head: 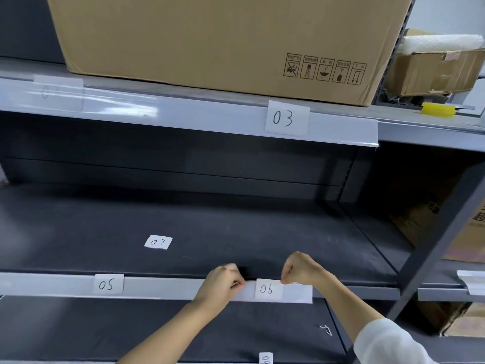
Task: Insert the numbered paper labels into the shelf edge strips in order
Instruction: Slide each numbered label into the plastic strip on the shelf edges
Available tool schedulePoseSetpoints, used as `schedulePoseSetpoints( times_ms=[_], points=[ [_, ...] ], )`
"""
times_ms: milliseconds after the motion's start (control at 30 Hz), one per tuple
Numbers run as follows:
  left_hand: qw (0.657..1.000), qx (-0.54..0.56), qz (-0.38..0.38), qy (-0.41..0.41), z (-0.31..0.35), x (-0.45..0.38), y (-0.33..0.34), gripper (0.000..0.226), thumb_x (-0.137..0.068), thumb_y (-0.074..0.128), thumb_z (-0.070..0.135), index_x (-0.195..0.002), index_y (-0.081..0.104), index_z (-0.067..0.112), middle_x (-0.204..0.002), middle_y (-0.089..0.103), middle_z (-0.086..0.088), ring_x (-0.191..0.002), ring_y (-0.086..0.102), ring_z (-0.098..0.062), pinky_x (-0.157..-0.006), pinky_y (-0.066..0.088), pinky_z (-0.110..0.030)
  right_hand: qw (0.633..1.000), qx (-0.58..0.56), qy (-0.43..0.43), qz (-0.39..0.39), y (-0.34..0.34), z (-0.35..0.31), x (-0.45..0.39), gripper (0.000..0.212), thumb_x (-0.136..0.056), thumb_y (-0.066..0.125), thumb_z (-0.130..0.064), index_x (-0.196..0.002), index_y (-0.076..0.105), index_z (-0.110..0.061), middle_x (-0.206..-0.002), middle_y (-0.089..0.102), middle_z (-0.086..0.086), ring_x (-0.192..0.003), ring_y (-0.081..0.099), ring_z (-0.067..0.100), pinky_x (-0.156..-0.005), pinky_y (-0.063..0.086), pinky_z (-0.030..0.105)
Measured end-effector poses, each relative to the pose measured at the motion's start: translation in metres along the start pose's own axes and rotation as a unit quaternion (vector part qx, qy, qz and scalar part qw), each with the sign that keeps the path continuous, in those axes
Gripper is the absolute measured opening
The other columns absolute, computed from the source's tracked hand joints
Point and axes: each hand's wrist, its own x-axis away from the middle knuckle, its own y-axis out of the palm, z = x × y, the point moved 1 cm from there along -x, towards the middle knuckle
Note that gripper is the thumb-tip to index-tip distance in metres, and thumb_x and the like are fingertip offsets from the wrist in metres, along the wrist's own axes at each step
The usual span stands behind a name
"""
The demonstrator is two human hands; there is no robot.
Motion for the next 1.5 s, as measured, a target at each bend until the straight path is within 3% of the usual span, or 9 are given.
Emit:
schedulePoseSetpoints(
  times_ms=[200,333,533,700,867,1000,1233,1367,1500],
  points=[
    [0.998,0.026,0.054,-0.031,-0.019,0.009,-0.016,0.017,-0.084,0.058,0.006,-0.092,0.071,0.01,-0.082,0.053,0.011,-0.078,0.053,-0.007,-0.068,0.039,-0.012,0.996,-0.069,0.021,0.056,-0.006,0.007,0.012,0.014,-0.079,0.062,-0.006,-0.071,0.074,-0.008,-0.075,0.067,-0.001,-0.078,0.059,0.011,-0.052,0.04,0.009],
    [0.998,0.032,0.04,-0.047,-0.021,0.023,-0.014,0.015,-0.084,0.058,0.009,-0.091,0.071,0.012,-0.075,0.054,0.016,-0.07,0.051,-0.003,-0.068,0.043,-0.023,0.991,-0.105,0.012,0.084,0.004,0.011,0.025,0.031,-0.083,0.061,-0.011,-0.054,0.058,-0.023,-0.066,0.058,-0.012,-0.072,0.054,0.01,-0.054,0.039,0.012],
    [0.992,0.0,0.037,-0.12,-0.007,0.078,-0.011,0.018,-0.086,0.058,0.025,-0.101,0.069,0.023,-0.105,0.071,0.011,-0.098,0.062,-0.007,-0.084,0.048,-0.022,0.991,-0.119,-0.016,0.064,0.033,0.011,0.054,0.035,-0.082,0.065,-0.012,-0.051,0.057,-0.029,-0.065,0.059,-0.012,-0.078,0.055,0.01,-0.07,0.041,0.019],
    [0.983,-0.008,0.045,-0.176,0.0,0.126,-0.011,0.019,-0.086,0.057,0.026,-0.102,0.069,0.025,-0.107,0.071,0.012,-0.099,0.063,-0.006,-0.083,0.046,-0.018,0.991,-0.128,-0.032,0.014,0.057,0.012,0.075,0.025,-0.082,0.062,-0.011,-0.064,0.062,0.005,-0.082,0.067,0.022,-0.072,0.051,0.01,-0.062,0.039,0.018],
    [0.978,-0.031,0.045,-0.202,0.0,0.156,-0.022,0.018,-0.086,0.058,0.026,-0.1,0.069,0.025,-0.106,0.072,0.012,-0.099,0.063,-0.008,-0.084,0.047,-0.02,0.99,-0.123,-0.063,-0.011,0.07,-0.009,0.087,0.017,-0.084,0.06,-0.011,-0.069,0.064,-0.005,-0.082,0.064,0.0,-0.072,0.056,0.003,-0.059,0.04,0.005],
    [0.976,-0.03,0.06,-0.205,-0.013,0.164,-0.044,0.017,-0.085,0.058,0.025,-0.099,0.069,0.025,-0.103,0.072,0.012,-0.095,0.065,-0.006,-0.083,0.05,-0.021,0.99,-0.121,-0.074,0.004,0.077,-0.038,0.081,0.025,-0.08,0.06,-0.01,-0.079,0.062,0.015,-0.081,0.062,0.026,-0.069,0.047,0.009,-0.062,0.039,0.018],
    [0.986,-0.005,0.071,-0.152,-0.065,0.137,-0.093,0.013,-0.085,0.06,0.023,-0.093,0.071,0.021,-0.073,0.056,0.029,-0.083,0.061,-0.001,-0.071,0.044,-0.011,0.995,-0.081,-0.051,0.017,0.086,-0.102,0.048,0.022,-0.082,0.056,-0.015,-0.088,0.069,0.001,-0.084,0.064,0.01,-0.074,0.048,0.008,-0.054,0.036,0.015],
    [0.988,0.003,0.063,-0.142,-0.109,0.117,-0.126,0.01,-0.084,0.06,0.02,-0.084,0.07,0.022,-0.056,0.056,0.035,-0.067,0.056,0.01,-0.069,0.044,-0.008,0.992,-0.119,-0.042,0.021,0.087,-0.142,0.02,0.029,-0.083,0.059,-0.009,-0.055,0.064,-0.013,-0.078,0.066,0.004,-0.084,0.061,0.015,-0.063,0.043,0.013],
    [0.988,0.009,0.065,-0.136,-0.159,0.101,-0.157,0.009,-0.082,0.063,0.016,-0.081,0.071,0.02,-0.053,0.053,0.046,-0.064,0.055,0.016,-0.057,0.039,-0.005,0.99,-0.132,-0.031,0.051,0.09,-0.177,-0.007,0.021,-0.083,0.058,-0.006,-0.072,0.067,0.009,-0.092,0.071,0.019,-0.086,0.067,0.024,-0.068,0.046,0.023]
  ],
)
